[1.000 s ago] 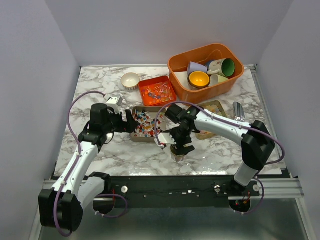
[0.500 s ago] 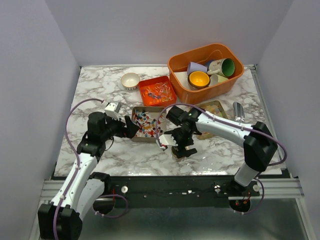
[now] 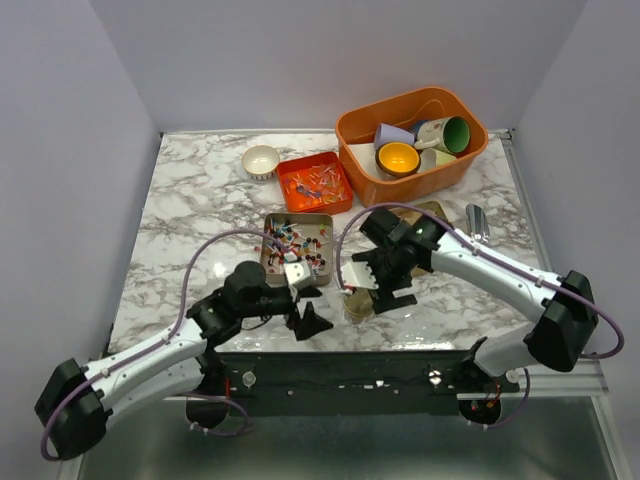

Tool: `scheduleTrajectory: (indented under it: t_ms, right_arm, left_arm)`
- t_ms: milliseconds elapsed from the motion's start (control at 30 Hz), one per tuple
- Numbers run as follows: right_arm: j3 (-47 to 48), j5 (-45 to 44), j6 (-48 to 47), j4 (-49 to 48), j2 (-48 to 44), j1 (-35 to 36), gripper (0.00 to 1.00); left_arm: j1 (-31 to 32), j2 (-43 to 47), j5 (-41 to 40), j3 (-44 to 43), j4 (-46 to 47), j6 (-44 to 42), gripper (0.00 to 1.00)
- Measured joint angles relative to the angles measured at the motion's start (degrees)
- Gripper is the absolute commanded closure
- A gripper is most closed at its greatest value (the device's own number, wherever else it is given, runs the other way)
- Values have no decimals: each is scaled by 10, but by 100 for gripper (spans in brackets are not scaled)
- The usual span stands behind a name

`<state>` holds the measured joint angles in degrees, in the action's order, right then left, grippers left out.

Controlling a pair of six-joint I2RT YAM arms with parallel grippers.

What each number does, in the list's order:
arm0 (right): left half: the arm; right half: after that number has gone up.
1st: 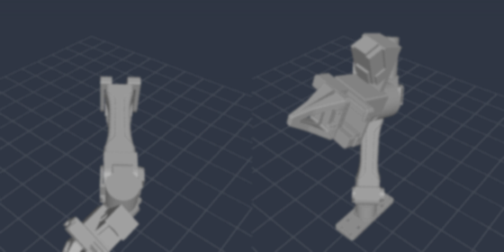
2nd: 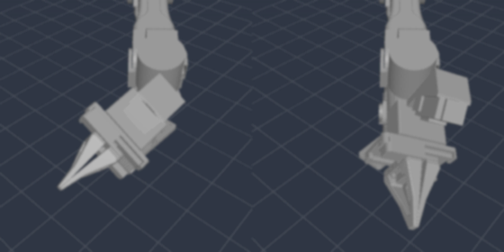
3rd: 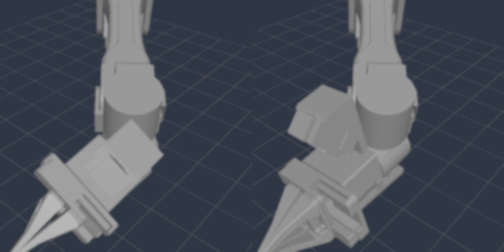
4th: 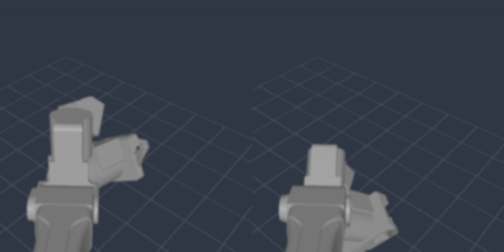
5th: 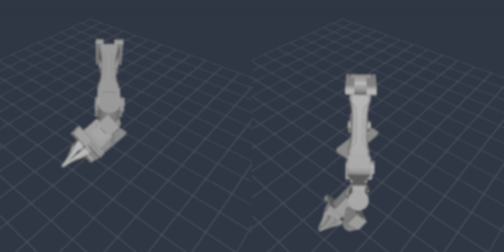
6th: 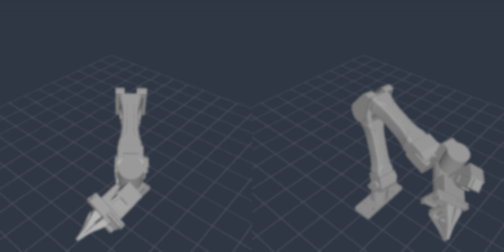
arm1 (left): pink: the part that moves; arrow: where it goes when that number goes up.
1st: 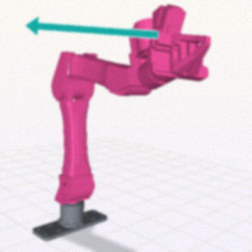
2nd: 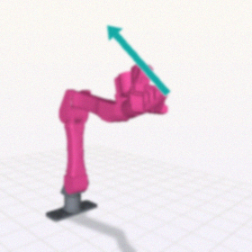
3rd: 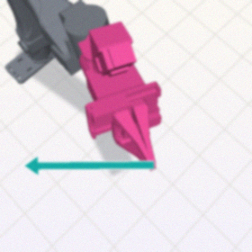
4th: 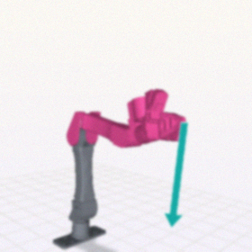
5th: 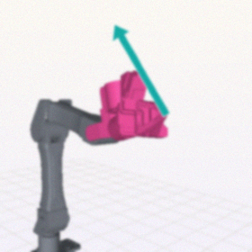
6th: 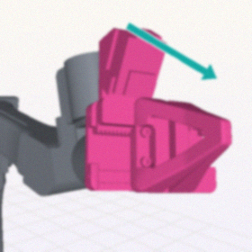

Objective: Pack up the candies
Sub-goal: Screw the bottle lid onto the packing bottle.

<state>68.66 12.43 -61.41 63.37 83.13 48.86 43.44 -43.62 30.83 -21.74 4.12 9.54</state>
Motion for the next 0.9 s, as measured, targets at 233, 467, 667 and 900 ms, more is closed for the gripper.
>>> scheduleTrajectory:
  t_ms: [233,467,667,900]
  right_arm:
    - [69,14,99,1,-41,-182,0]
    - [94,67,208,-38,-64,-252,0]
    - [80,100,237,-40,-69,-270,0]
    - [12,165,184,-63,-100,-295,0]
  left_arm:
    - [197,-69,-136,87,169,-26,1]
    - [233,-209,-258,100,314,-43,1]
    - [233,-347,-289,115,451,-54,1]
    - [233,-571,-301,96,685,-84,1]
